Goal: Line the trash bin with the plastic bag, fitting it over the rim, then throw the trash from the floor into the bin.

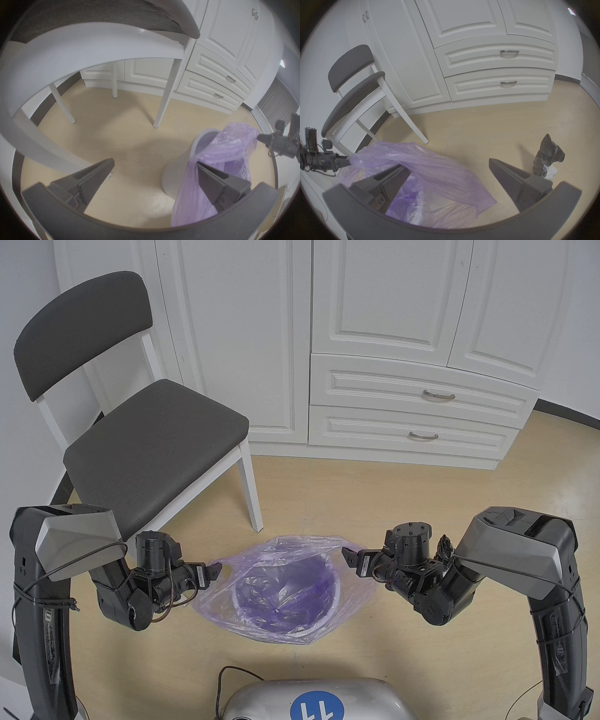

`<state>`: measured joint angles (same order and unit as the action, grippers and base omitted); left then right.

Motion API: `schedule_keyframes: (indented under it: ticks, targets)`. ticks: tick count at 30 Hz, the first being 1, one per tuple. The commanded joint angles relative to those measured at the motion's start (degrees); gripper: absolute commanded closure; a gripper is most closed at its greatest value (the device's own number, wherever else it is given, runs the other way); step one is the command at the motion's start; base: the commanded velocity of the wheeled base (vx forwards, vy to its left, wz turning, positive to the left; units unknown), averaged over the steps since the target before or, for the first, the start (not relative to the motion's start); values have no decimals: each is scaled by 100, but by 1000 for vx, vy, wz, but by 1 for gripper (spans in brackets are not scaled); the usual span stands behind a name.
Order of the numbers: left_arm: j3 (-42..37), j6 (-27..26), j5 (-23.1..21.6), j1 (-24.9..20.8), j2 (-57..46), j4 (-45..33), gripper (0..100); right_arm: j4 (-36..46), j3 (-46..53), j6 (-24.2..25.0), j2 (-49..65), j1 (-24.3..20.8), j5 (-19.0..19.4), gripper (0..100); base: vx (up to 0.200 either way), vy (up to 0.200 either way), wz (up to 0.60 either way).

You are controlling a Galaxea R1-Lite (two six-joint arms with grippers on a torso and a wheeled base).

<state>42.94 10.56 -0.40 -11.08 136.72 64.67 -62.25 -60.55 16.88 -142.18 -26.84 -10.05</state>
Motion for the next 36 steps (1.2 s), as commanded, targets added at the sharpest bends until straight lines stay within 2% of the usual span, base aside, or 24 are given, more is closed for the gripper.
schedule_keyframes:
  ticks: [1, 6, 14, 19, 22, 26, 32, 36]
  targets:
    - [417, 69, 14, 106, 224, -121, 0, 186, -18, 69, 103, 39, 29, 0, 0, 0, 0]
    - [787, 289, 93, 133, 382, -183, 0, 547, -62, 69, 41, 39, 29, 0, 0, 0, 0]
    - [1349, 764, 462, 150, 619, -174, 0, 512, -493, 272, -390, 48, -33, 0, 0, 0, 0]
    - [1393, 790, 471, 133, 716, -104, 0, 512, -967, 702, -627, 39, -138, 0, 0, 0, 0]
    - [1455, 790, 506, 133, 777, -104, 0, 529, -1389, 922, -855, 39, -402, 0, 0, 0, 0]
    - [1630, 790, 594, 141, 918, -113, 0, 547, -1838, 1098, -1110, 48, -613, 0, 0, 0, 0]
    - [1929, 790, 743, 159, 1129, -139, 0, 608, -2233, 1212, -1391, 39, -639, 0, 0, 0, 0]
    - [2254, 781, 910, 168, 1419, -183, 0, 1215, -2778, 1291, -1629, 39, -727, 0, 0, 0, 0]
